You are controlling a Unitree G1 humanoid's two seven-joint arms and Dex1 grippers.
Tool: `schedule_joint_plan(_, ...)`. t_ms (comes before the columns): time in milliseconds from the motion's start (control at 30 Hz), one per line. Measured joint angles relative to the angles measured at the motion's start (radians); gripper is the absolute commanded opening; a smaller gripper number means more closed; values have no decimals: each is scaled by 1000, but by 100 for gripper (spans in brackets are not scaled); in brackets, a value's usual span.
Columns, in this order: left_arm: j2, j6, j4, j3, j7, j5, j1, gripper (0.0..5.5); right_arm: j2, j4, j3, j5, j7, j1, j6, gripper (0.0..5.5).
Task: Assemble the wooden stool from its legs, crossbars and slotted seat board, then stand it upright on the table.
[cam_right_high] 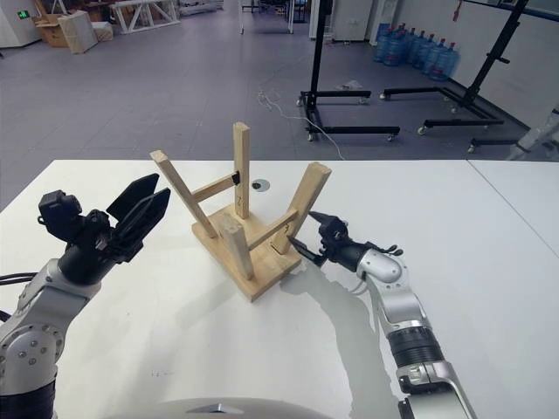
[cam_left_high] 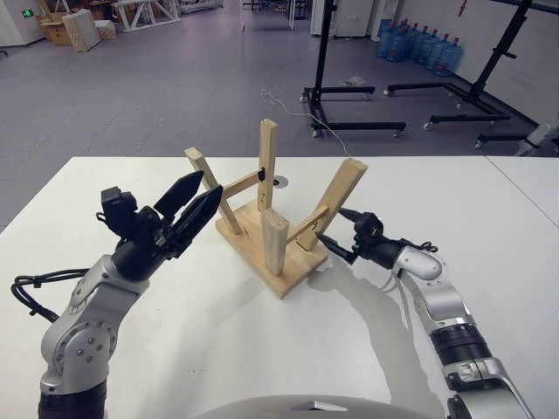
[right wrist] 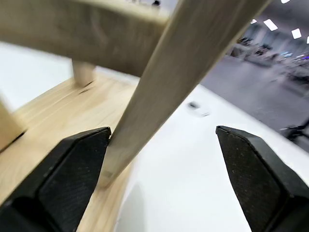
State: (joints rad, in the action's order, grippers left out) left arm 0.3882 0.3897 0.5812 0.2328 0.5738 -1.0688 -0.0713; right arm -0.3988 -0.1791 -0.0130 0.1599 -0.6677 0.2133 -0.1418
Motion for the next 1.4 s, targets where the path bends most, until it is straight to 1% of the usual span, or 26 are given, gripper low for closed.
schedule_joint_plan(100,-20,-20,2,0,-12,20,-9,370,24,83,70,-2,116,1,-72,400)
schedule_joint_plan(133,-25,-24,3,2,-12,21,-15,370,26,128,83,2,130,-1,-86,400)
schedule_joint_plan(233,-26,-27,3,5,-10,28,-27,370,42,244,62,39,120,-17,-89,400)
schedule_joint_plan(333,-27,-36,2,6,-9,36,-27,370,43,256,55,31,131,11,-94,400)
schedule_joint_plan(467,-31,-43,-5,-4,-4,53,-16,370,27,222,88,-86,232,157,-192,400)
schedule_joint_plan(600,-37,-44,-9,-16,4,61,-15,370,-5,178,78,-261,312,185,-312,400)
schedule_joint_plan(633,-37,-45,-9,-22,4,65,-15,370,-14,155,69,-309,335,192,-340,400)
schedule_joint_plan(733,-43,-45,-9,-34,4,75,-15,370,-51,69,-13,-465,365,194,-427,400)
schedule_joint_plan(800,-46,-45,-9,-43,4,84,-15,370,-62,18,-80,-554,378,186,-466,400)
schedule_joint_plan(833,-47,-45,-9,-46,4,93,-15,370,-72,-20,-132,-621,380,178,-472,400)
schedule_joint_plan(933,-47,-45,-10,-48,4,97,-15,370,-90,-49,-183,-650,400,171,-476,400)
schedule_joint_plan(1100,-47,-46,-10,-41,4,98,-17,370,-108,-44,-223,-621,364,169,-428,400)
schedule_joint_plan(1233,-49,-53,-10,-43,3,120,-18,370,-116,-26,-227,-570,343,169,-413,400)
schedule_joint_plan(1333,-49,-54,-15,-43,4,130,-18,370,-117,-14,-216,-551,350,168,-435,400)
schedule_joint_plan(1400,-49,-54,-18,-43,4,131,-17,370,-119,-6,-190,-547,383,175,-478,400)
